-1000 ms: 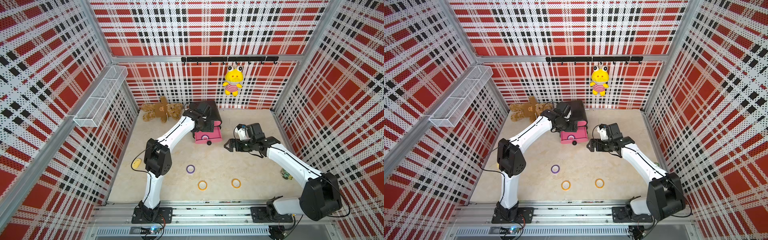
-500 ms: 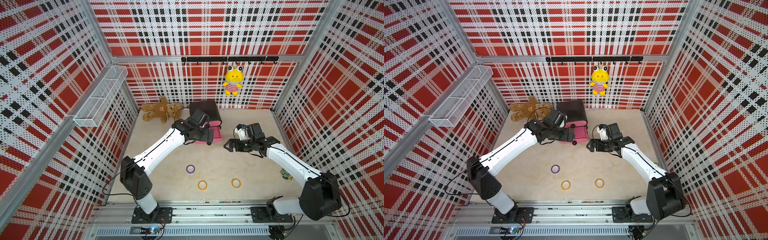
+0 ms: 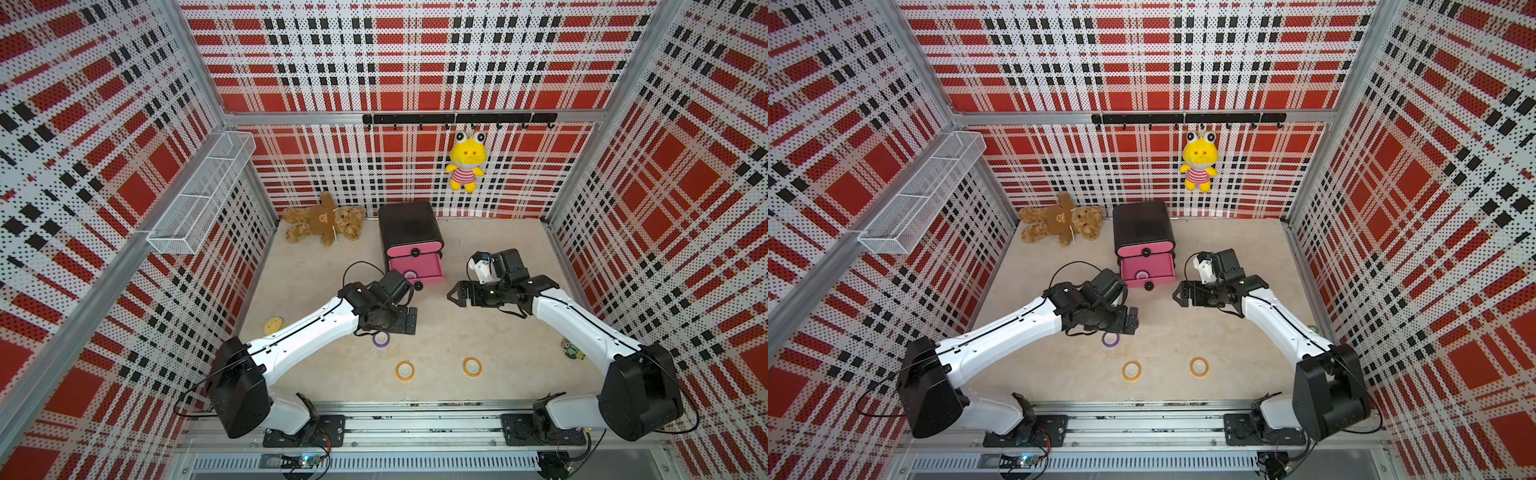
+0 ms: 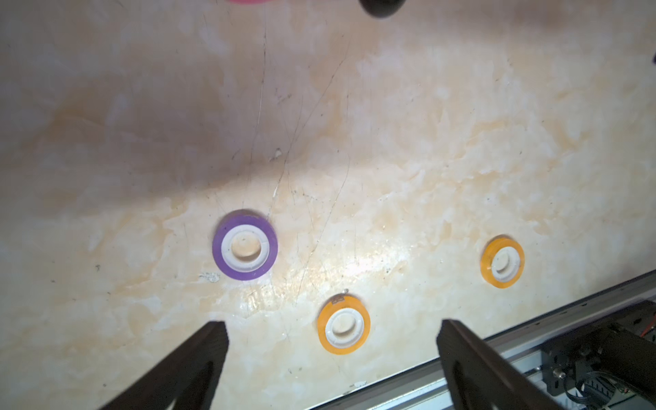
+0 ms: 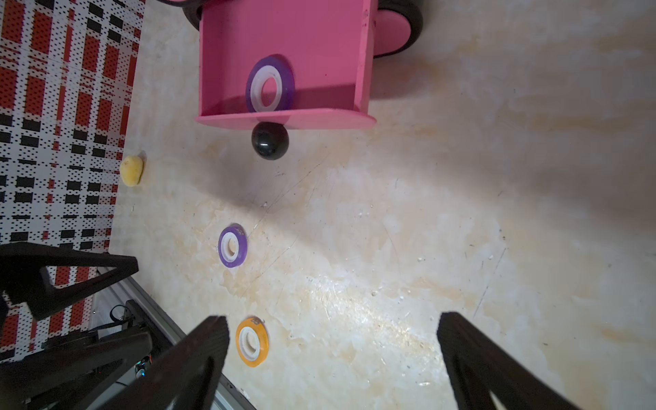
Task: Place the transparent tape into the drawer according to color
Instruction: Pick up the tape at the center of the board.
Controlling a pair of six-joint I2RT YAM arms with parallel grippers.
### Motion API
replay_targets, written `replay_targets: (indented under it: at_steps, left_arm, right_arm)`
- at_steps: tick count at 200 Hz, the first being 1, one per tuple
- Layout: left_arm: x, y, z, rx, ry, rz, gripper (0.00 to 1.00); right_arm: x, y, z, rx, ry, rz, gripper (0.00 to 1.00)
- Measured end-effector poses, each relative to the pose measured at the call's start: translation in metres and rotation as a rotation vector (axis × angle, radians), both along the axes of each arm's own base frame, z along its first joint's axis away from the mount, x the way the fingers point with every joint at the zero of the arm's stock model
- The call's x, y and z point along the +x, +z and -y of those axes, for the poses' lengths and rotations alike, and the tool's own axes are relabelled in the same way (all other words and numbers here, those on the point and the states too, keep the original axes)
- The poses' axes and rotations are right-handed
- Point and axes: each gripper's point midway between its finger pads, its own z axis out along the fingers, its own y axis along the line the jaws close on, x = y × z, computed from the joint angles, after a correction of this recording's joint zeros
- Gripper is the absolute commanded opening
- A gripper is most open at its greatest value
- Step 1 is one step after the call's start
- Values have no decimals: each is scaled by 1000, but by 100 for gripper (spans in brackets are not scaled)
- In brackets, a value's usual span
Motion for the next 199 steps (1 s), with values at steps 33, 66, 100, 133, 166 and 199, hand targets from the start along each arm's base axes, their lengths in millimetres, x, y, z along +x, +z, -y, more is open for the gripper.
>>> replay_targets:
  at_steps: [33,66,100,133,166,199]
  left_arm:
    - [-15,-31,-15,47,17,-63,100]
    - [-16,-53,-24,95,16,-116,97]
    - [-6,-69,-36,127,15,-155,90]
    - [3,-87,-49,167,9,-197,88]
    - [15,-91,-44,171,-20,-204,87]
    - [24,-90,-34,151,-52,-192,87]
  right_arm:
    - [-1,-1,0,2,3,-5,100]
    - [-1,-1,-1,5,5,-4,100]
    - [-5,-8,0,1,6,-20,100]
    - [-6,-11,1,-3,7,-24,100]
    - [-6,-11,1,-4,7,-24,100]
    - [-6,-11,1,-6,6,-22,100]
